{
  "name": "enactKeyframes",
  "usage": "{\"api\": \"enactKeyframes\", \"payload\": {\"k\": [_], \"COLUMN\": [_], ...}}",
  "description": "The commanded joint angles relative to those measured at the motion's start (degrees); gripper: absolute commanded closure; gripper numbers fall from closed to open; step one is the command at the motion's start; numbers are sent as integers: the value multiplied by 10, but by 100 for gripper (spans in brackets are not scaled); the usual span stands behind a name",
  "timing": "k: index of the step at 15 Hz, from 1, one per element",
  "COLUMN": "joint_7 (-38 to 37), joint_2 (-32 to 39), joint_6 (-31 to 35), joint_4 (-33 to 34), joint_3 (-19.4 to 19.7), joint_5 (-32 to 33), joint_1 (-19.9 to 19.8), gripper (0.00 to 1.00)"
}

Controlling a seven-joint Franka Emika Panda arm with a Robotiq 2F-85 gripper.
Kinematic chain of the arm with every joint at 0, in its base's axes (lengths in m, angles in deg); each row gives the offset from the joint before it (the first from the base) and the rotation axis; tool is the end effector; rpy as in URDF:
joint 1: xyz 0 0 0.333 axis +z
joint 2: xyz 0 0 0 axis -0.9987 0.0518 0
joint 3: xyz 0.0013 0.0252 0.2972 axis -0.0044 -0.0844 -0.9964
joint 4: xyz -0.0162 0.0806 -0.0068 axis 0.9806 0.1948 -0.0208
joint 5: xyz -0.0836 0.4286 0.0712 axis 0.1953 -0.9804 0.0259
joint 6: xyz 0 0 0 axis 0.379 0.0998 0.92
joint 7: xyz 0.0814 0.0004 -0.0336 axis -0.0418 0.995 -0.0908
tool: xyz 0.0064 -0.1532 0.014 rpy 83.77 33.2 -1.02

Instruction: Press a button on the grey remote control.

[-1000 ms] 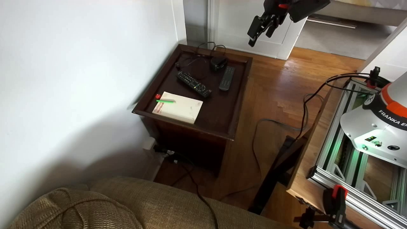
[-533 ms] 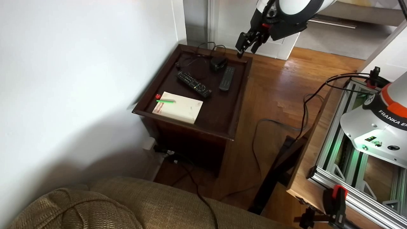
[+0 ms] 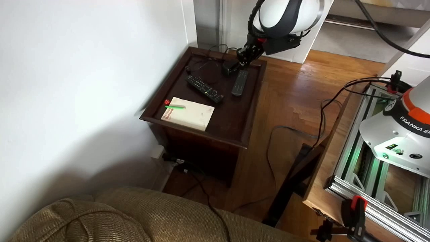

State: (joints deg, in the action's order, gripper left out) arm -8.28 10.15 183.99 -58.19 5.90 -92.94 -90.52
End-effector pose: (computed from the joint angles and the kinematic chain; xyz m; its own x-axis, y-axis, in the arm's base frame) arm 0.5013 0.0188 0.0905 0.9264 -0.3112 0.2119 -0.2788 -0.9453 -0.1692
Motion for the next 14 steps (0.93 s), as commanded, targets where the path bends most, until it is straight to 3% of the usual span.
{"api": "enactKeyframes", "payload": {"k": [1,7,14], "joint_7": [42,37,30], "joint_2": [82,159,181], "joint_6": [50,86,82], "joint_4": [50,85,99], "joint_3": [-38,-56,-48], "joint_5": [-25,-5,-5], "joint_1": [-44,-74,-65], "gripper": [100,100,100]}}
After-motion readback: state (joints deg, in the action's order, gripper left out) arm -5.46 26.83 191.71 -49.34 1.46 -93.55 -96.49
